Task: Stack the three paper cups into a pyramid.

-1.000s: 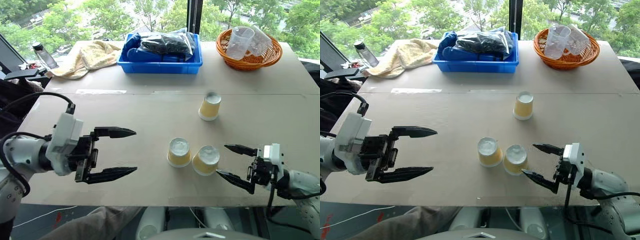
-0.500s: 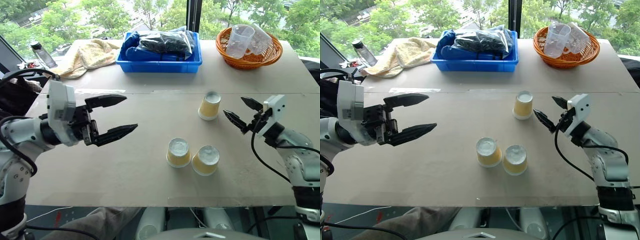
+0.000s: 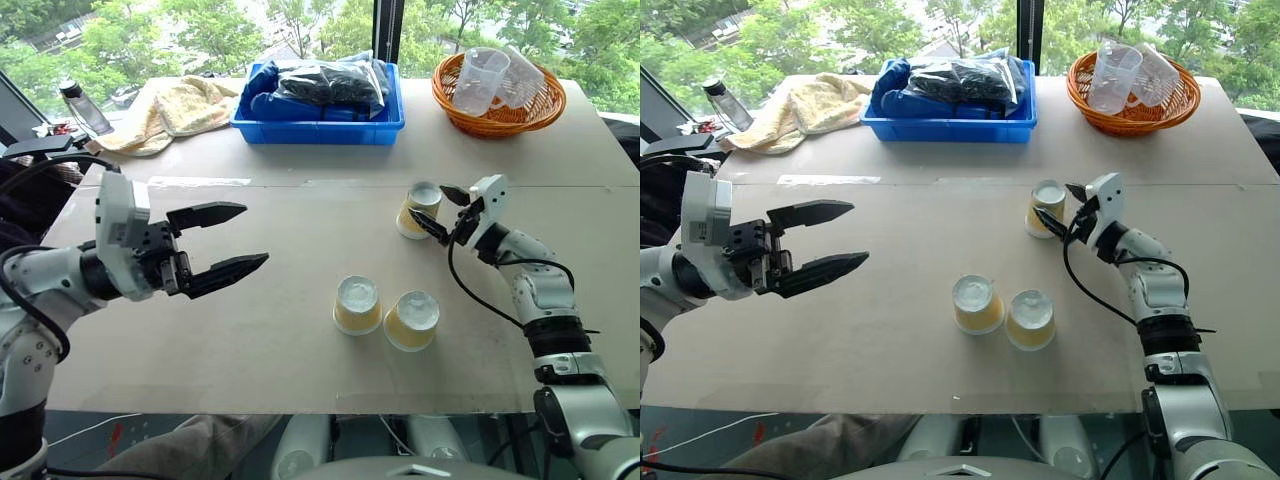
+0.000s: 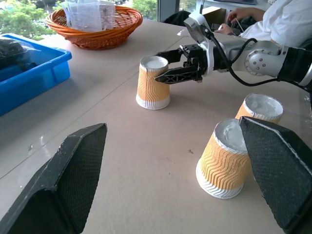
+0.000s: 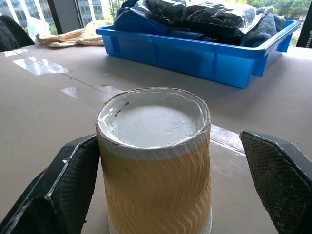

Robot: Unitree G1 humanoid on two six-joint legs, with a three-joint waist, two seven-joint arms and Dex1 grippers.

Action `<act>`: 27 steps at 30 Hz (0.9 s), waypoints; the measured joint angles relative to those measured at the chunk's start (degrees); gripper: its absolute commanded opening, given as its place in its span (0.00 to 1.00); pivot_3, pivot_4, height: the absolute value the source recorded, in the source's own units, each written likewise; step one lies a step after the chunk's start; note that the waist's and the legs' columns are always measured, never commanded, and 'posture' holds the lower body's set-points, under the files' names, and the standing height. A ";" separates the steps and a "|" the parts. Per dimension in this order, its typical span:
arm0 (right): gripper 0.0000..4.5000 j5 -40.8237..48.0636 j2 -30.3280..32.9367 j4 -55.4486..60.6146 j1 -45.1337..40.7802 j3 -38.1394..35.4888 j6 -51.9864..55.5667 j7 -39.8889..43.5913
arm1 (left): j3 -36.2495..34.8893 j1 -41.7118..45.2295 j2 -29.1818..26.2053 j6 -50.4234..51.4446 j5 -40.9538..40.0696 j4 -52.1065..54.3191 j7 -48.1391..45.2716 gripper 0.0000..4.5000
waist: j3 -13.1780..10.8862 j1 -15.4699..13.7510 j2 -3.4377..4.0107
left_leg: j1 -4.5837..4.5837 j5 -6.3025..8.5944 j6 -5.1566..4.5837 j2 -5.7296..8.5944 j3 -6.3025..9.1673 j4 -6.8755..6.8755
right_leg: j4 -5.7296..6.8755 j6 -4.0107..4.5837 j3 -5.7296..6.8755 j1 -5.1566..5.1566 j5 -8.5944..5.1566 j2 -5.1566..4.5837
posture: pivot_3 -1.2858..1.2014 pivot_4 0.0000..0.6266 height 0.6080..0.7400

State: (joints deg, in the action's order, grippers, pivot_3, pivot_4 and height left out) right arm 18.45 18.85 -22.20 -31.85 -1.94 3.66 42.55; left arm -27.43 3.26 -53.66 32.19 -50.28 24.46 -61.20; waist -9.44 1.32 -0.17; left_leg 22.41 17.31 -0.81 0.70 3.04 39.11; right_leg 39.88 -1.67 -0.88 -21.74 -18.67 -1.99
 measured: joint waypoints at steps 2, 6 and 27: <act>0.99 0.02 -0.76 -0.71 -0.68 -0.01 -0.25 0.91 | -0.01 -0.16 -0.01 0.00 0.01 0.00 -0.38 1.00 | 0.00 0.27 0.00 | 0.00 0.00 0.00 0.00 0.01 0.00 | 0.00 0.00 0.01 0.00 0.00 0.00 | 0.52 0.24 1.00; 0.88 0.27 -1.66 -0.84 -1.07 -0.03 -0.54 2.41 | -0.01 -0.33 -0.01 -0.05 0.07 0.00 -1.35 1.00 | 0.00 0.84 0.00 | 0.00 0.00 0.00 0.00 0.01 0.00 | 0.00 0.00 0.01 0.00 0.00 0.00 | 0.52 0.24 1.00; 0.47 15.69 9.06 32.21 6.59 -1.15 15.45 10.16 | 3.68 2.71 -0.81 -0.40 0.31 -0.27 -6.16 1.00 | -0.01 0.79 0.02 | 0.06 0.01 -0.01 0.00 0.15 0.00 | -0.02 0.00 0.09 0.01 0.00 -0.02 | 0.52 0.24 1.00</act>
State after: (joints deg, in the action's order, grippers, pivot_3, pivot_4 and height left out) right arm 34.14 27.91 10.01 -25.27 -3.09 19.11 52.71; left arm -23.75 5.97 -54.48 31.79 -49.97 24.19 -67.37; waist -9.45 2.11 -0.16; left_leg 22.47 17.32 -0.82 0.70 3.19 39.11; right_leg 39.85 -1.67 -0.79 -21.74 -18.67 -2.02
